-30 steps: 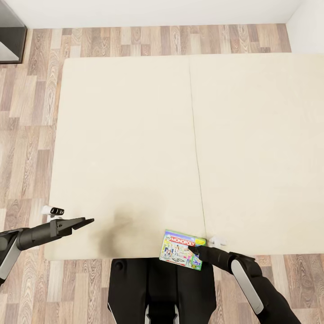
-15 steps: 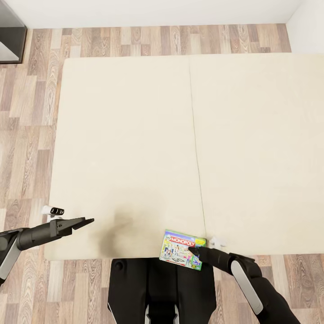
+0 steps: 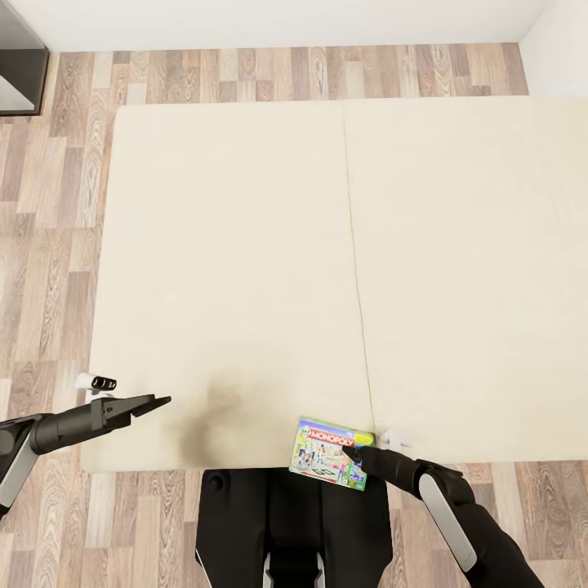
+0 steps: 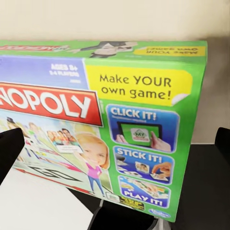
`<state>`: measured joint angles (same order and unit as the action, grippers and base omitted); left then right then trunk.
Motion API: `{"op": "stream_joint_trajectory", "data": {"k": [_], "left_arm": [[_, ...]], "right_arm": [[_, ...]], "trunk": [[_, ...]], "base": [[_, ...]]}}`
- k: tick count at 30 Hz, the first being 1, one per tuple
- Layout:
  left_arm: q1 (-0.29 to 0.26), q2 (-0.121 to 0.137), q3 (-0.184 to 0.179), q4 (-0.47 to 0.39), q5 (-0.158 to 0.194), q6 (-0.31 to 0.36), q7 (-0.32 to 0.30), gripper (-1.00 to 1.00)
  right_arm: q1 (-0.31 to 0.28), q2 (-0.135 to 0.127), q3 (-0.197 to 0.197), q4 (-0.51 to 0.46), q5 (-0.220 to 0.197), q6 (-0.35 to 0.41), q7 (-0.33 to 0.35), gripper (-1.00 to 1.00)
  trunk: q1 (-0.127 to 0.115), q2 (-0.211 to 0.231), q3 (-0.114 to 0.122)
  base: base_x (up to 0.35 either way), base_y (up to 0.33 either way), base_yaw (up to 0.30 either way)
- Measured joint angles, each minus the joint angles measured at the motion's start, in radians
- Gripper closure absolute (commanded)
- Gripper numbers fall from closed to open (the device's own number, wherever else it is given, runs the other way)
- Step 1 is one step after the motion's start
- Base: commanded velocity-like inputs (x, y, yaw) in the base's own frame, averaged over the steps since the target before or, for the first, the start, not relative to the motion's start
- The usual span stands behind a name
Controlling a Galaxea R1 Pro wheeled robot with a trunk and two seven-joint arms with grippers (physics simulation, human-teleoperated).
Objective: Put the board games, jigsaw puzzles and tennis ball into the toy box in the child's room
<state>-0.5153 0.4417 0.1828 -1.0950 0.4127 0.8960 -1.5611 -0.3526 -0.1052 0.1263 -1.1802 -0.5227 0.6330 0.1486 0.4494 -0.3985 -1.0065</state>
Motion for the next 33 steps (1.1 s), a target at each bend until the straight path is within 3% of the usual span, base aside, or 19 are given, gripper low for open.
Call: {"op": "stream_joint_trajectory", "data": {"k": [33], "left_arm": [[0.0, 0.0, 0.0, 0.0, 0.0, 0.0, 0.0, -1.0]], "right_arm": [[0.0, 0.012, 0.025, 0.001, -0.001, -0.003, 0.0, -1.0]], "trunk": [[0.0, 0.0, 0.0]], "base": [[0.0, 0.0, 0.0]]}}
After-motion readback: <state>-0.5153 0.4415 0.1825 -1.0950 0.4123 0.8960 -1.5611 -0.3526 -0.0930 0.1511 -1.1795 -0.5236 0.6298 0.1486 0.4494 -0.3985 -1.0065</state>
